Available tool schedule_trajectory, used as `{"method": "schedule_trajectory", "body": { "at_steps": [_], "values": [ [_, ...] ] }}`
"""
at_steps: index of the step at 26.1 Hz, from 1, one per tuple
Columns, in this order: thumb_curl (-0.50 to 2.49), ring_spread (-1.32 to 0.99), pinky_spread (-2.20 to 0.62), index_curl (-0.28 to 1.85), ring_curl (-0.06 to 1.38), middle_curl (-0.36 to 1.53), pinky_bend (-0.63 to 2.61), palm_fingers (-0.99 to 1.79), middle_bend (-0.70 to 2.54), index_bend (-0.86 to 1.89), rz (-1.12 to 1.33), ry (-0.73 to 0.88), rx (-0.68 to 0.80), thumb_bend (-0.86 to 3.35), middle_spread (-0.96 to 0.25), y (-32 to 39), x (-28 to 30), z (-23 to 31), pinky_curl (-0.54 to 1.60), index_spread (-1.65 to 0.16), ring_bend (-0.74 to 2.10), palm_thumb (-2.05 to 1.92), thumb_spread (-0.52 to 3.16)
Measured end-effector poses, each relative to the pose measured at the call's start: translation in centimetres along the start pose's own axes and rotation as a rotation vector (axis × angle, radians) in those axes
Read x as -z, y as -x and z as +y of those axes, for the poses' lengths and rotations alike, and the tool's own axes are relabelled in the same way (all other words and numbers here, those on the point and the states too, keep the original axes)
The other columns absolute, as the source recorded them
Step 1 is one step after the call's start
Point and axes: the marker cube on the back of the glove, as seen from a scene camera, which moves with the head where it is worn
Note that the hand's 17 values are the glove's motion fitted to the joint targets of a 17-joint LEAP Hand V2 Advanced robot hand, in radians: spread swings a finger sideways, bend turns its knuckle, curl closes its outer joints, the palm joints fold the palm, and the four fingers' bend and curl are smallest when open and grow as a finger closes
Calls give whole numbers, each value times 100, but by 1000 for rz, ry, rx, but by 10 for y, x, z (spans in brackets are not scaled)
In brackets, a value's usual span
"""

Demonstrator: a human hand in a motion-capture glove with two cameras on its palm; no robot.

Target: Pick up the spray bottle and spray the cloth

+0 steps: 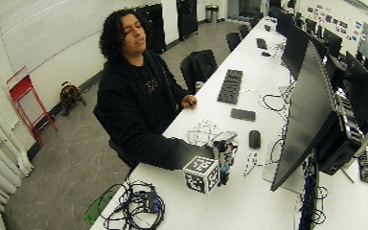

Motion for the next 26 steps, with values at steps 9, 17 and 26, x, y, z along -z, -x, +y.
{"method": "schedule_trajectory", "body": {
  "at_steps": [9,17,26],
  "values": [
    [74,-23,-33,52,50,55,48,139,65,30,438,373,-20,-3,-21,40,24,16,42,-29,75,95,28],
    [75,-23,-33,53,49,55,49,138,66,28,701,626,-43,-3,-21,80,17,27,42,-29,75,95,28],
    [77,-23,-33,54,49,55,48,138,66,26,1005,857,-158,-3,-21,96,-17,33,41,-29,76,96,28]
  ]
}}
